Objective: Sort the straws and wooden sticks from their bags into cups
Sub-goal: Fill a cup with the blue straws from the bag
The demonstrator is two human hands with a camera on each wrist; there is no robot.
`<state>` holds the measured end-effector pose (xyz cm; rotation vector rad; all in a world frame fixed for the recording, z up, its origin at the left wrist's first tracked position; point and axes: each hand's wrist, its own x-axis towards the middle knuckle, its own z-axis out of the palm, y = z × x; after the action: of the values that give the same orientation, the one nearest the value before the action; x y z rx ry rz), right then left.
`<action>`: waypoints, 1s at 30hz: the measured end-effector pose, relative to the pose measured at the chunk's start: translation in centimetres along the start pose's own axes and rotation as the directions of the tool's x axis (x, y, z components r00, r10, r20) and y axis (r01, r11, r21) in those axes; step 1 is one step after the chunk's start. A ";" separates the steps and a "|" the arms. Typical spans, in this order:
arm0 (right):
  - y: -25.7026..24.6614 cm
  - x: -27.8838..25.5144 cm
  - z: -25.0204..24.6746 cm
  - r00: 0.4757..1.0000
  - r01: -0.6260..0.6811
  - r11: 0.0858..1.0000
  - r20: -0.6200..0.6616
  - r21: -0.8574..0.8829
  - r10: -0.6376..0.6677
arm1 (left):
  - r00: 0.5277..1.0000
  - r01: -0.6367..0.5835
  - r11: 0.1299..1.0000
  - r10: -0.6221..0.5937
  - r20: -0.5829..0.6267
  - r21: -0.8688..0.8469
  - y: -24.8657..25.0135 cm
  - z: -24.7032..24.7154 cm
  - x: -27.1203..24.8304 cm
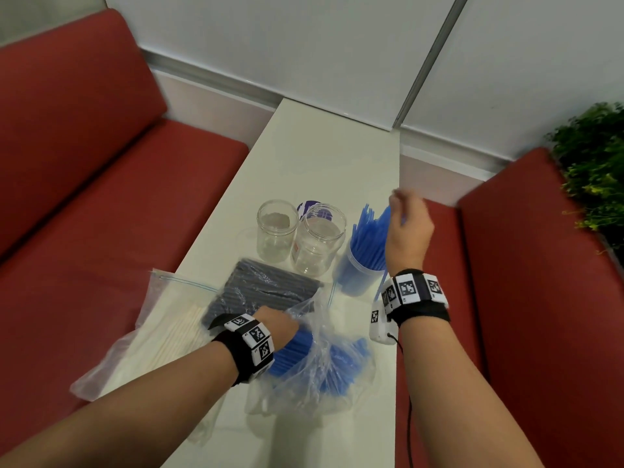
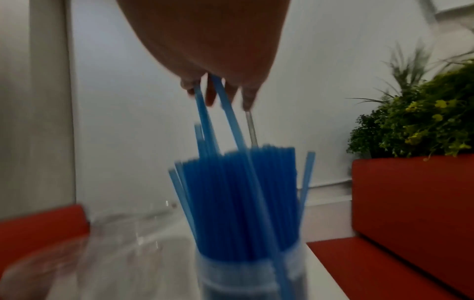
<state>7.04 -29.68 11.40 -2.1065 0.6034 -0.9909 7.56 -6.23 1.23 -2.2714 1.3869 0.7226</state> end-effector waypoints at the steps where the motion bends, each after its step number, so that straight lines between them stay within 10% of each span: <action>1: 0.9 -0.6 0.5 0.990 -0.005 0.986 0.141 -0.167 0.029 | 1.000 0.006 1.000 -0.006 -0.001 0.006 0.0 0.1 -0.1; 4: 3.5 -2.1 1.1 0.909 0.049 0.871 0.383 -0.489 0.163 | 0.999 0.035 0.999 -0.035 0.006 -0.001 -0.1 0.1 -0.5; 12: 3.9 -1.7 -0.1 0.902 -0.044 0.973 0.410 -0.225 0.135 | 0.998 0.046 0.999 -0.046 0.050 -0.007 -0.2 0.2 -1.1; 16: 3.7 -3.3 -1.0 1.000 -0.023 0.999 -0.016 -0.048 0.022 | 0.995 0.057 0.998 -0.056 0.088 -0.014 -0.3 0.2 -1.0; 20: 5.5 -7.9 -1.1 0.889 -0.300 0.949 -0.389 -0.100 0.240 | 0.990 0.058 0.998 -0.053 0.134 -0.030 -0.7 -0.8 -0.8; 23: 8.9 -11.6 -0.5 0.763 -0.617 0.700 -0.057 -0.361 0.643 | 0.991 0.053 0.998 -0.049 0.126 -0.026 -1.0 -1.5 -0.7; 26: 11.3 -15.8 -0.1 0.590 -0.472 0.649 0.334 -0.597 0.735 | 0.992 0.057 0.998 -0.055 0.116 -0.014 -1.1 -1.7 -0.6; 30: 13.3 -18.3 0.7 0.603 -0.263 0.656 0.411 -0.707 0.684 | 0.992 0.052 0.999 -0.050 0.114 -0.012 -1.2 -1.3 -0.7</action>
<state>-4.73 -25.69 -7.52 -2.3621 1.1460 0.3594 8.64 -5.90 2.75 -2.2312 1.2704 0.8349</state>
